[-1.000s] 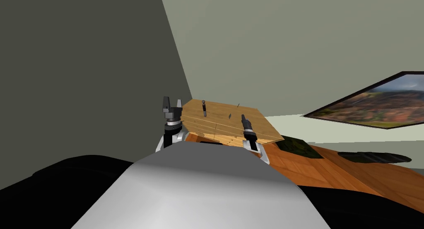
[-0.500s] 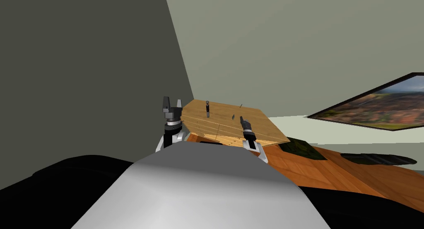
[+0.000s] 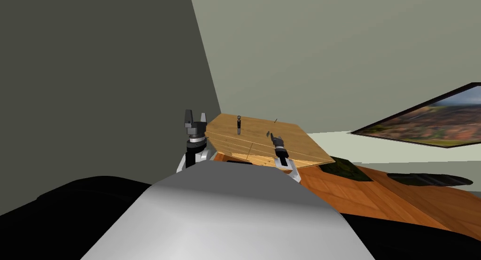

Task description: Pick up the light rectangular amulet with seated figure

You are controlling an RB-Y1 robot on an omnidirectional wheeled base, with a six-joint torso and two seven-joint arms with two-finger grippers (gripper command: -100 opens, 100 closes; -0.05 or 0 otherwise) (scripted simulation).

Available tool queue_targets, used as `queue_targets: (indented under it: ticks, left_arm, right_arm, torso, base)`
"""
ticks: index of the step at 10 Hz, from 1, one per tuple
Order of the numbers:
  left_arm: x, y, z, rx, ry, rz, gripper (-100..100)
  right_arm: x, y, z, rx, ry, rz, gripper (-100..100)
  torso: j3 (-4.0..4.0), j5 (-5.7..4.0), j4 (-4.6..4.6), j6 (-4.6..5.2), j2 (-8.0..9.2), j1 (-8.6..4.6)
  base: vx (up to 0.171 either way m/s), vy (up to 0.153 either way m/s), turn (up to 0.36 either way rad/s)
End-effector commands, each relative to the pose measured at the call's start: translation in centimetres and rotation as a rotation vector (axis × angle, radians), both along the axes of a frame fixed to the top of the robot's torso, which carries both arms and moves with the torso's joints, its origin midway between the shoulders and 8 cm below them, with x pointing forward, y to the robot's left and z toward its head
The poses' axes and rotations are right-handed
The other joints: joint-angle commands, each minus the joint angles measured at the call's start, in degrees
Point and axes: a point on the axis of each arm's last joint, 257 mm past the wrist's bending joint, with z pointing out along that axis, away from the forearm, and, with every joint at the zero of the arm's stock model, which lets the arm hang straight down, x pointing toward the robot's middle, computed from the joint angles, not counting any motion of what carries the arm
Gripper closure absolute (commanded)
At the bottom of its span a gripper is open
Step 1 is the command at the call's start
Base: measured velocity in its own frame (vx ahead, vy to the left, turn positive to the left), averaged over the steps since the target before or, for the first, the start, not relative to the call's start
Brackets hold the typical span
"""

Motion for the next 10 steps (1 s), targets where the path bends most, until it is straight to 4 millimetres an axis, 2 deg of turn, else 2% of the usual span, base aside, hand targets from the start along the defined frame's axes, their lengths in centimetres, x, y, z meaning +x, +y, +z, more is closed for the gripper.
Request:
queue_targets:
  ticks: [1,8,10]
  left_arm:
    - [0.0,0.0,0.0,0.0,0.0,0.0,0]
    - [0.0,0.0,0.0,0.0,0.0,0.0,0]
    - [0.0,0.0,0.0,0.0,0.0,0.0,0]
  right_arm:
    - [0.6,-0.4,-1.2,-0.059,0.034,-0.007,-100]
    - [2.8,-1.0,-4.9,-0.262,0.151,-0.013,-100]
    - [2.8,-1.0,-5.0,-0.264,0.153,-0.013,-100]
  torso:
    - [0.0,0.0,0.0,0.0,0.0,0.0]
    - [0.01,-0.03,0.0,0.01,0.01,-0.16]
    - [-0.03,-0.03,-0.01,0.01,-0.05,-0.16]
  base:
    - [0.048,0.081,-0.027]
    - [0.04,0.059,-0.038]
    - [0.04,0.035,-0.023]
